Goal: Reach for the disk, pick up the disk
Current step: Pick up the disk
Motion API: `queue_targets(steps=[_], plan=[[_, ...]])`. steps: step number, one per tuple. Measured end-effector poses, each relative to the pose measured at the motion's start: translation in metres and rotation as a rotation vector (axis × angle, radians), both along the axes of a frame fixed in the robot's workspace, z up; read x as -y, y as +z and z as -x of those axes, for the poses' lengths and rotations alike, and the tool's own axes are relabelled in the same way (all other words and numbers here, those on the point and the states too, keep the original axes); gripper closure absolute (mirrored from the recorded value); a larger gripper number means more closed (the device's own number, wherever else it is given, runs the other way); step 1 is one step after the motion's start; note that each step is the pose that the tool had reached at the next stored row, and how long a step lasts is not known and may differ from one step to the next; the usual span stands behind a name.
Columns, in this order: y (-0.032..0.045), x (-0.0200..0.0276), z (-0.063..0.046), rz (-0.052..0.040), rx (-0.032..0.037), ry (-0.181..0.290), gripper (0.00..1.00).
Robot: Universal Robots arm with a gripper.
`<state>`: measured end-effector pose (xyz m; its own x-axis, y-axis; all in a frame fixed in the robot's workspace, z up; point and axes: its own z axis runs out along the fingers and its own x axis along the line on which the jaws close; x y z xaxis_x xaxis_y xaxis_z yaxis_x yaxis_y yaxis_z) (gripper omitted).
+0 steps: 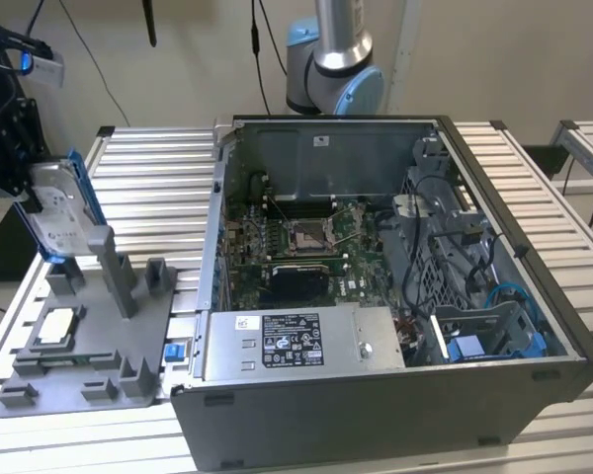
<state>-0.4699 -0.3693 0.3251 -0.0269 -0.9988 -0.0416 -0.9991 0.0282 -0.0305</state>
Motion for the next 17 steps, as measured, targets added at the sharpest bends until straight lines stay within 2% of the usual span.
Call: queue_targets(steps=[17], plan=[[0.0287,0.0001,0.000,0.0000,0.0000,0.000,1.00]])
